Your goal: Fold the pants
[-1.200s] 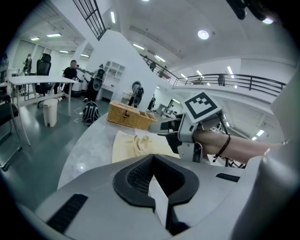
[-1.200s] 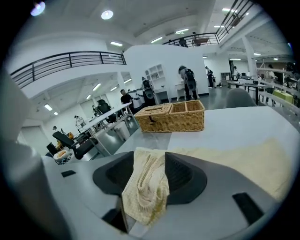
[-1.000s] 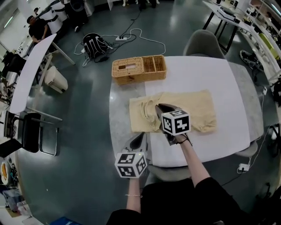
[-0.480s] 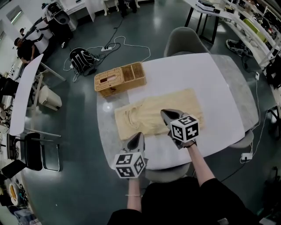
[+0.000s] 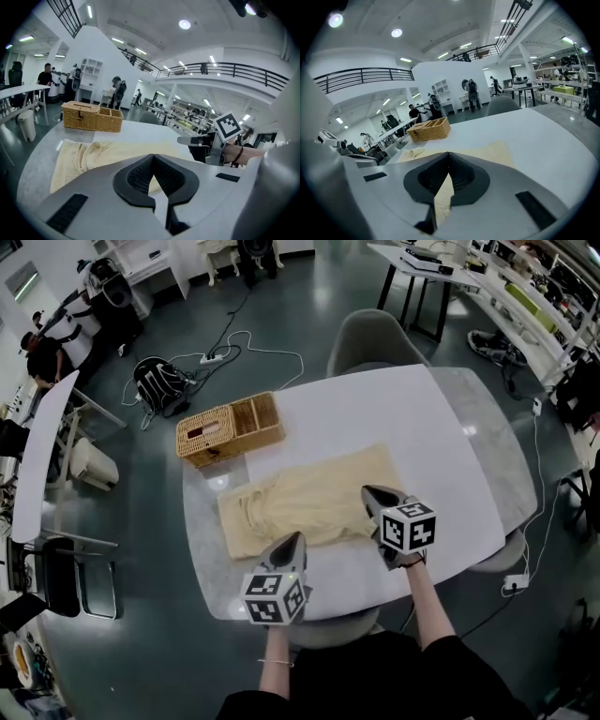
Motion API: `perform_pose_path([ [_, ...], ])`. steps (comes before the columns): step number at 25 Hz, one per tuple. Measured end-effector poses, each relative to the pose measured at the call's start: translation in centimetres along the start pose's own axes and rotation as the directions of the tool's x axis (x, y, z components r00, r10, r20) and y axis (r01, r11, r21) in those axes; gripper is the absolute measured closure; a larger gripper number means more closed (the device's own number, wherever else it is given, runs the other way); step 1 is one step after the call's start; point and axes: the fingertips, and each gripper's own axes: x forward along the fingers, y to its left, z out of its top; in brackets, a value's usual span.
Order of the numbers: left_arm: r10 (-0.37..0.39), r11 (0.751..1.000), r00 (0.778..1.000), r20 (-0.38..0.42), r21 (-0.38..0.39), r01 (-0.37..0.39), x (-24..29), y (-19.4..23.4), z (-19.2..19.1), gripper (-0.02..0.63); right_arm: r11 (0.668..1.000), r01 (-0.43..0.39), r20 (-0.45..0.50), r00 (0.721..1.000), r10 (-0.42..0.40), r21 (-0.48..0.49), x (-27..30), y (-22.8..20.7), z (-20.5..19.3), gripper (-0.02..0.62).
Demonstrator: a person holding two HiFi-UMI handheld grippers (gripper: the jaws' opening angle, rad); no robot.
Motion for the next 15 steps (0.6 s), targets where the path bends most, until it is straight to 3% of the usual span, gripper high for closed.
perform_pose_path([
  [8, 0.015, 1.0, 0.999, -0.031, 0.008, -0.015, 3.4, -1.6, -0.3, 0.598, 0.991, 0.111, -0.014, 0.994, -0.11, 0.075, -0.6, -8.2, -0.4, 0.58],
  [14, 0.028, 1.0, 0.998, -0.053, 0.002, -0.028, 5.3, -2.5, -0.9, 0.598, 0.989, 0.129, -0.062, 0.99, -0.125, 0.066, 0.4, -11.9, -1.4, 0.574],
  [15, 0.032, 0.999, 0.998, -0.057, 0.0, -0.032, 5.5, -2.5, -1.0, 0.598, 0.99, 0.125, -0.077, 0.99, -0.12, 0.061, 0.8, -12.2, -1.6, 0.55],
])
